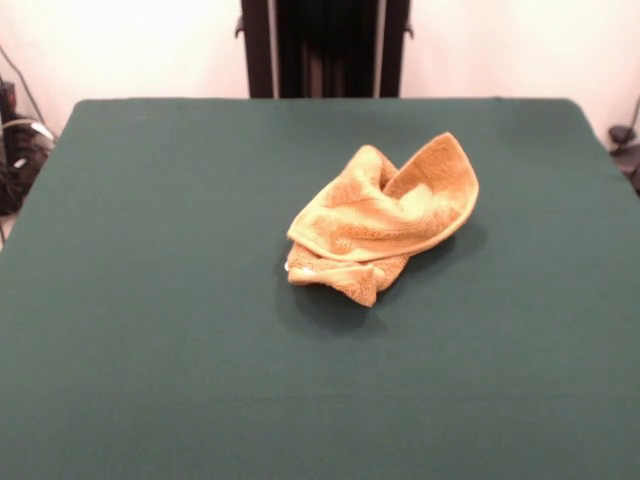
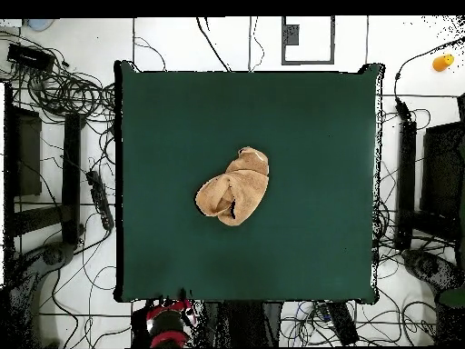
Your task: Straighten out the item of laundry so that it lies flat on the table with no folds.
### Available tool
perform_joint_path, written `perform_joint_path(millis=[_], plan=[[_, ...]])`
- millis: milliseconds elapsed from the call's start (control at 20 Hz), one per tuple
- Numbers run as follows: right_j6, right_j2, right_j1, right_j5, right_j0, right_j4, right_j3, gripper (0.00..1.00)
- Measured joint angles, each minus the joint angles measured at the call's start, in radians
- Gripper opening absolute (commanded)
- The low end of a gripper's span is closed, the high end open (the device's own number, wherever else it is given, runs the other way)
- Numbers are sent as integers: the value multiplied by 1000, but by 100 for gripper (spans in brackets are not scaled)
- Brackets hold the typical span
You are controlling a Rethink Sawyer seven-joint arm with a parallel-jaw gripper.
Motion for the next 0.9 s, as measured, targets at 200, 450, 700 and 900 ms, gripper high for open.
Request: perform_joint_path(millis=[200,450,700,900], plan=[[15,-5,96,82,104,201,-25,100],[16,-11,278,257,206,384,-73,100],[29,-29,423,352,260,424,-117,100],[30,-38,442,352,253,422,-120,100]])
